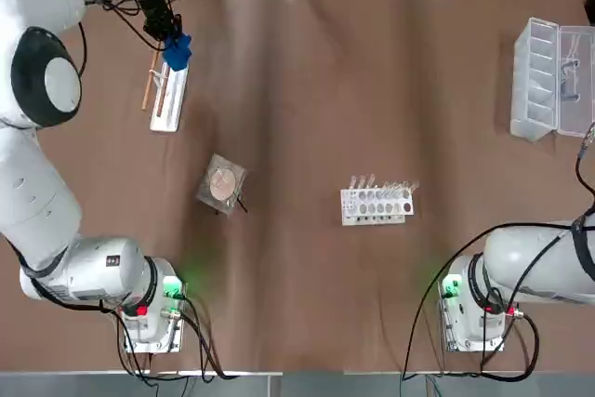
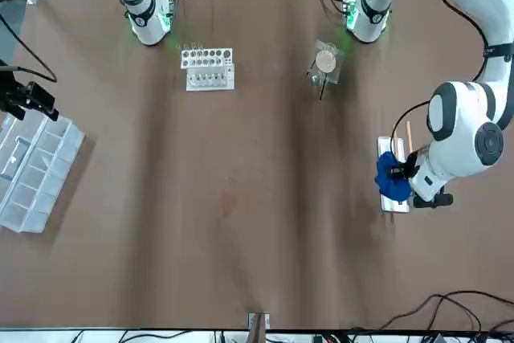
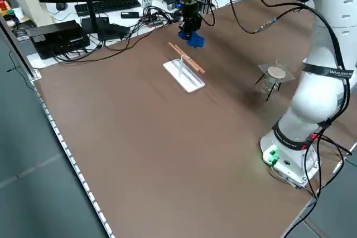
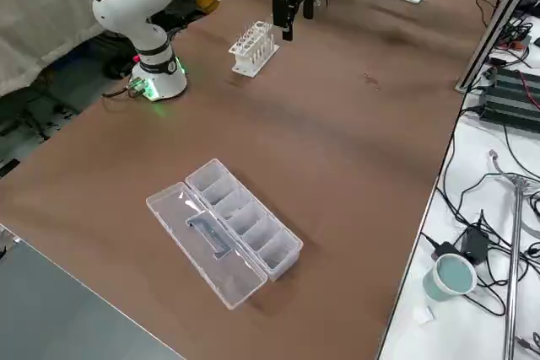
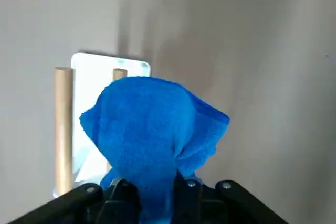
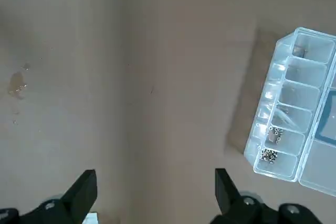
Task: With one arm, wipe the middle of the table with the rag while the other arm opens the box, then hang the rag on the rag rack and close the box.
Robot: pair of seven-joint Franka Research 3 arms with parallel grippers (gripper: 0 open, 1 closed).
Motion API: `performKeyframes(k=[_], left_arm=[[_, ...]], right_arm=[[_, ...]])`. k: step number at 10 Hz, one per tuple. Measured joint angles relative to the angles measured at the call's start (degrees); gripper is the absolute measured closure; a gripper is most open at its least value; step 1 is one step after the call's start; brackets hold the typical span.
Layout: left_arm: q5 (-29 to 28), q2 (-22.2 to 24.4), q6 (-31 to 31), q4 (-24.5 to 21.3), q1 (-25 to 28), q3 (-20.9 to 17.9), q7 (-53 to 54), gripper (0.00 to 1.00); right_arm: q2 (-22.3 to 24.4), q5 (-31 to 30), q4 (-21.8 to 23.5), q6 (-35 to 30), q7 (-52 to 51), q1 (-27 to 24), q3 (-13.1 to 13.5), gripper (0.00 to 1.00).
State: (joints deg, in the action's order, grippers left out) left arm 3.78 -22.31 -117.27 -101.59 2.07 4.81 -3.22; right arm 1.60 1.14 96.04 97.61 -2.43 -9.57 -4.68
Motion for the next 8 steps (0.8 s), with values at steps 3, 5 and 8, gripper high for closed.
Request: performKeyframes(k=[3,5,8], left_arm=[[-1.61,-0.74,-0.01,0.0,4.18,-0.06,4.71,0.81],[-2.95,-1.54,-0.03,0.05,5.61,-0.05,5.61,0.78],[-3.13,-1.8,-0.03,0.16,5.64,-0.01,5.61,0.58]], right_arm=[[0.0,0.0,0.01,0.0,0.0,0.0,0.0,0.01],[0.0,0.0,0.01,0.0,0.0,-0.01,0.01,0.01],[0.0,0.0,0.02,0.0,0.02,-0.06,0.02,0.01]])
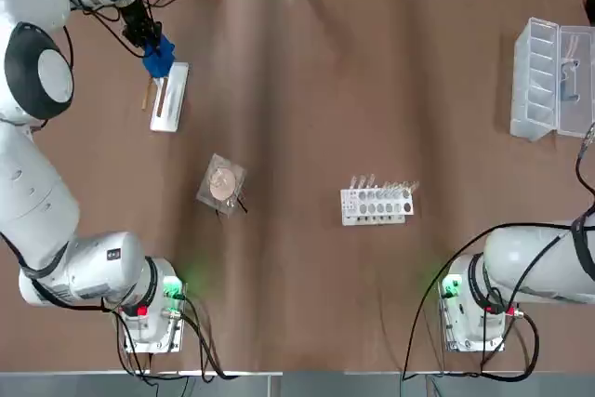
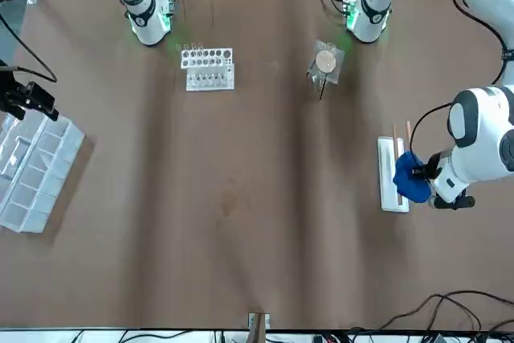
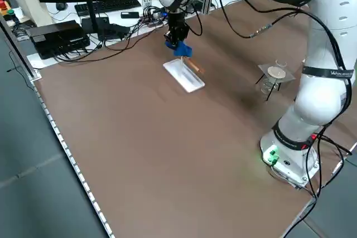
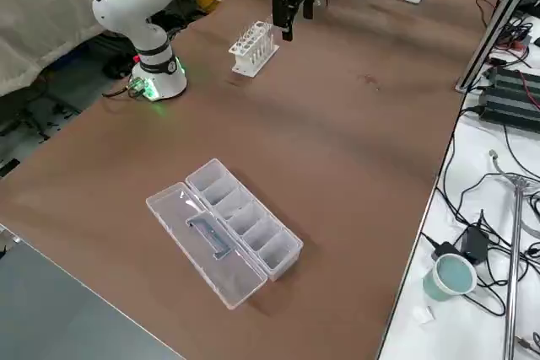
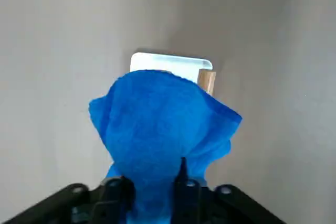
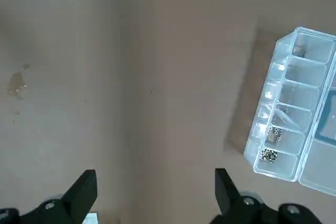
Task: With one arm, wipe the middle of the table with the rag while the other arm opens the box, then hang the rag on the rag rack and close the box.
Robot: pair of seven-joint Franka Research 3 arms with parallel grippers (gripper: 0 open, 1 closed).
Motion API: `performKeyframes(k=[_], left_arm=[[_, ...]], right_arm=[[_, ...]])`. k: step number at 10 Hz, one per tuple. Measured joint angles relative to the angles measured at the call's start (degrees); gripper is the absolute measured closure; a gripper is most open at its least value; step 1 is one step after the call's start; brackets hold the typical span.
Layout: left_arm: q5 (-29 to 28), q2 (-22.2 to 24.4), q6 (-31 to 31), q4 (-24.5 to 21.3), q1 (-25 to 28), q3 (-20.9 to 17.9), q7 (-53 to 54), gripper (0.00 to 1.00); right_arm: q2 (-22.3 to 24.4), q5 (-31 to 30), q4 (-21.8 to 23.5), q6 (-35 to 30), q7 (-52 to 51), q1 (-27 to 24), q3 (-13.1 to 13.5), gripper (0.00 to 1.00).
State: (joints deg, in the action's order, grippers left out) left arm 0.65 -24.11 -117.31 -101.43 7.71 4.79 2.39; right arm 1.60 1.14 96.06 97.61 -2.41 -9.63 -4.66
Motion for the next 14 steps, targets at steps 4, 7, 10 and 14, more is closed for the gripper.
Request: performKeyframes(k=[4,7,10,14], left_arm=[[-0.03,-0.27,0.0,0.0,0.12,-0.02,0.0,0.01],[-0.04,0.27,-0.1,1.11,0.2,0.09,0.0,0.0],[-0.04,4.57,3.06,1.86,0.09,0.3,-0.18,0.0],[-0.04,12.73,18.53,14.6,-0.09,2.41,-0.47,0.0]], right_arm=[[0.0,0.0,0.02,-0.01,0.01,-0.21,0.03,0.01],[0.0,0.0,0.03,-0.01,0.02,-0.24,0.03,0.01],[0.0,0.0,0.05,-0.01,0.03,-0.33,0.05,0.01],[0.31,-0.08,-1.49,-6.28,-6.06,-8.97,0.31,0.54]])
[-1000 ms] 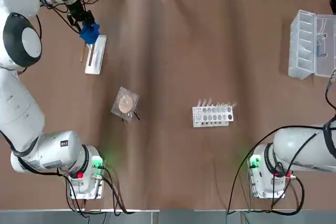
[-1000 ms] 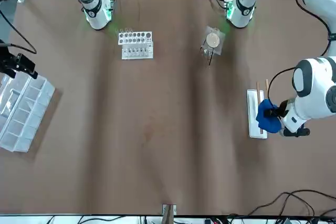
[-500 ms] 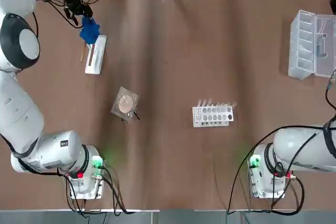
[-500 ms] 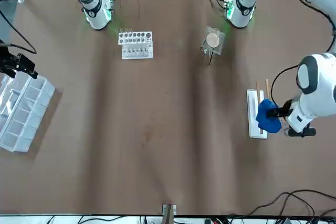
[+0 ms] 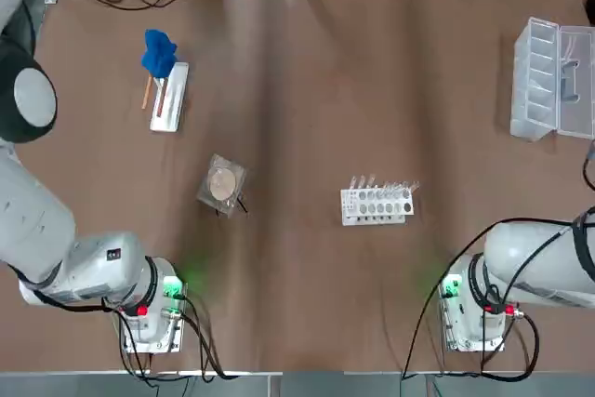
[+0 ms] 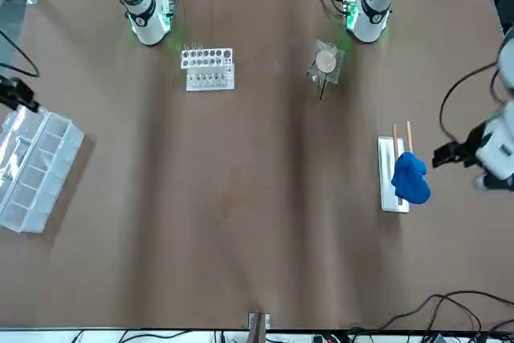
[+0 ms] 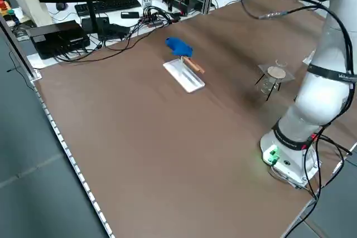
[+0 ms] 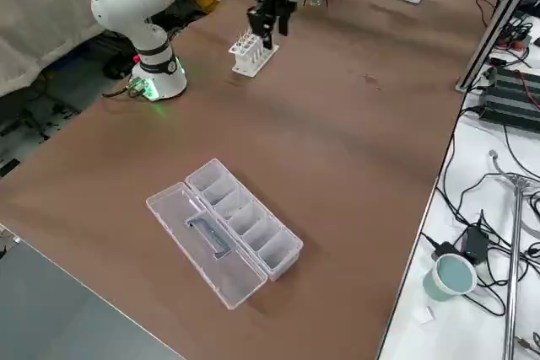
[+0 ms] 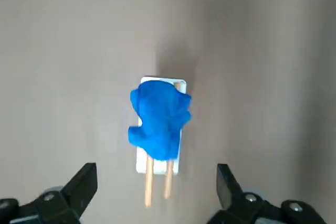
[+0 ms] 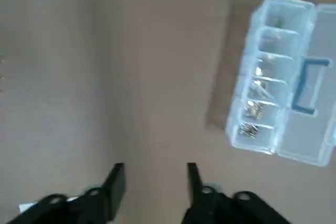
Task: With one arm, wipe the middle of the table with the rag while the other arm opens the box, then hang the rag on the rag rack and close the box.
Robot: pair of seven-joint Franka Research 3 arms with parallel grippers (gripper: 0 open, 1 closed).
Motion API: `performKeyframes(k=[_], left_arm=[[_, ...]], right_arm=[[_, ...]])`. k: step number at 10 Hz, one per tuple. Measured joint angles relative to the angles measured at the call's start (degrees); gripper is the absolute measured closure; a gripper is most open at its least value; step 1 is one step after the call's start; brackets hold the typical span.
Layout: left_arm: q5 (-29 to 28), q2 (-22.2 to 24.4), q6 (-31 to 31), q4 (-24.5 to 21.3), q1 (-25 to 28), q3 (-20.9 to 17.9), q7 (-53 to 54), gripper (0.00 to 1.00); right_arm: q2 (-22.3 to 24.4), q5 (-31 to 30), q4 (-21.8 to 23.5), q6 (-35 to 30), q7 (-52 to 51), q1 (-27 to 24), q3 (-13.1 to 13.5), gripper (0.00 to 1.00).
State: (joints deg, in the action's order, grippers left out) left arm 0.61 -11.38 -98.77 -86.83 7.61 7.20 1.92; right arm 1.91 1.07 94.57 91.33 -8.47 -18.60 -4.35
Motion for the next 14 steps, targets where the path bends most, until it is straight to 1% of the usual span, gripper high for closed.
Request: performKeyframes(k=[1,2,3,4,6,7,8,10,12,14], left_arm=[[0.0,3.28,3.38,1.73,-0.05,0.95,-0.19,0.0],[0.0,6.93,6.53,2.03,-0.06,1.24,-0.06,0.0],[0.08,9.6,9.57,1.97,-0.03,1.09,0.47,0.0],[0.13,10.8,10.83,1.88,-1.01,-0.26,0.72,0.0],[0.2,10.76,11.14,1.43,-8.38,-8.54,0.75,0.01],[0.22,10.35,10.8,1.18,-9.88,-9.88,0.74,0.01],[0.22,9.9,10.24,1.13,-10.46,-9.86,0.63,0.01],[0.22,9.49,9.8,1.05,-11.03,-9.82,0.45,0.01],[0.23,9.46,9.71,0.94,-11.1,-9.74,-0.75,0.01],[0.22,9.47,9.62,0.92,-11.03,-9.75,-1.73,0.01]], right_arm=[[0.02,0.15,-0.17,-0.18,-6.42,-5.03,0.19,0.71],[-0.48,1.51,-0.09,0.33,-12.98,-10.88,0.4,0.85],[-2.14,4.08,0.06,1.74,-19.69,-17.22,0.61,0.97],[-5.25,7.55,0.34,3.25,-25.41,-23.83,0.79,0.96],[-13.3,12.97,0.47,5.01,-35.16,-35.61,1.0,0.96],[-16.9,15.0,0.0,6.19,-39.14,-39.53,0.97,0.96],[-20.07,16.8,-1.31,6.85,-41.7,-41.82,0.88,0.96],[-26.93,20.32,-4.72,8.3,-43.97,-44.45,0.68,0.97],[-33.73,22.81,-7.33,11.71,-48.03,-46.12,0.49,0.97],[-39.71,25.16,-11.62,12.23,-50.32,-46.99,0.45,0.97]])
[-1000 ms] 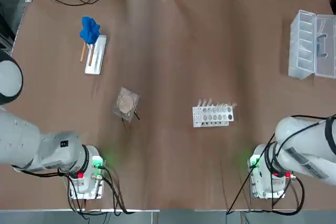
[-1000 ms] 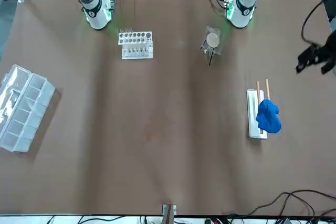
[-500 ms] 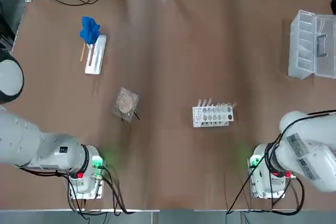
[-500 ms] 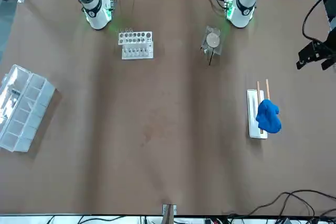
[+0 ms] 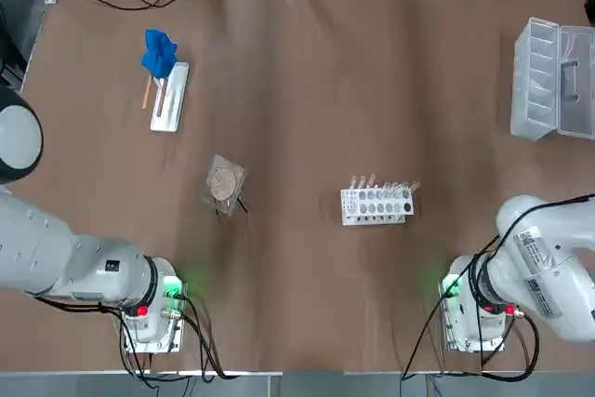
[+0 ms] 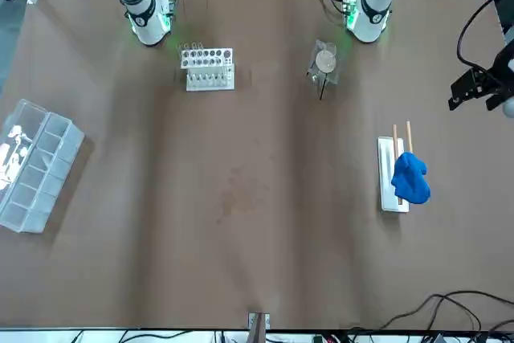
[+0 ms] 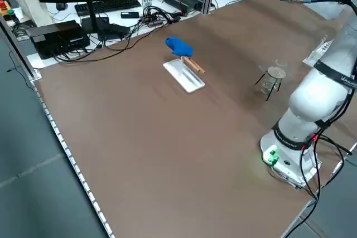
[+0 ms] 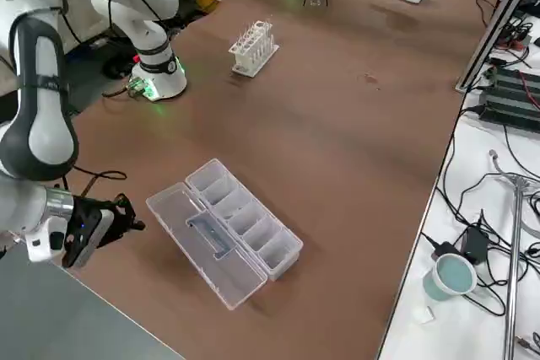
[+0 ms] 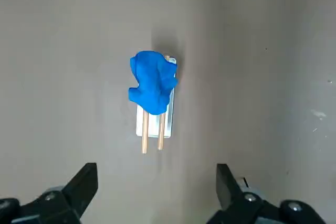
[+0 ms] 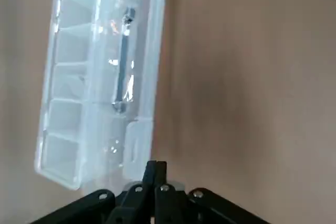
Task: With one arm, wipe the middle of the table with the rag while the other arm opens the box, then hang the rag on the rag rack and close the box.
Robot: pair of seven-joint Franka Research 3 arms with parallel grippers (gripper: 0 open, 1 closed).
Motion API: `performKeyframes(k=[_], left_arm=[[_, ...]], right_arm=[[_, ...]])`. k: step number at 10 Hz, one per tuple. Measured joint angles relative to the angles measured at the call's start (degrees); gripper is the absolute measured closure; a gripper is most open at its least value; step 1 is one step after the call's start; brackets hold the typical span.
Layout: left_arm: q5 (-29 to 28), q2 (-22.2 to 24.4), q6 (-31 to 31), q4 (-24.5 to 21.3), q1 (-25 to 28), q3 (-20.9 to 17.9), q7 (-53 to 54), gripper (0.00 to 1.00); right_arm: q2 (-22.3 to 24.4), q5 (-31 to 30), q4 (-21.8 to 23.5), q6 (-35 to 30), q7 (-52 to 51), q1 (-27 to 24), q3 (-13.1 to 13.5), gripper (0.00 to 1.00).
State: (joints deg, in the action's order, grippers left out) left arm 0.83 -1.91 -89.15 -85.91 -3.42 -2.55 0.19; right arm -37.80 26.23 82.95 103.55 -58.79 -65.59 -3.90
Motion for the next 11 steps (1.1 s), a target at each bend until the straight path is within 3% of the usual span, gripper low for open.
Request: performKeyframes(k=[7,11], left_arm=[[0.0,-0.66,-0.41,-0.04,-0.25,0.05,-0.02,0.01],[0.0,-0.88,-0.49,-0.04,-0.27,0.05,-0.02,0.01]], right_arm=[[-8.27,4.54,-3.34,3.16,-2.56,-0.03,-0.88,0.97],[-9.28,5.62,-5.63,-0.3,-0.44,1.11,-2.97,0.97]])
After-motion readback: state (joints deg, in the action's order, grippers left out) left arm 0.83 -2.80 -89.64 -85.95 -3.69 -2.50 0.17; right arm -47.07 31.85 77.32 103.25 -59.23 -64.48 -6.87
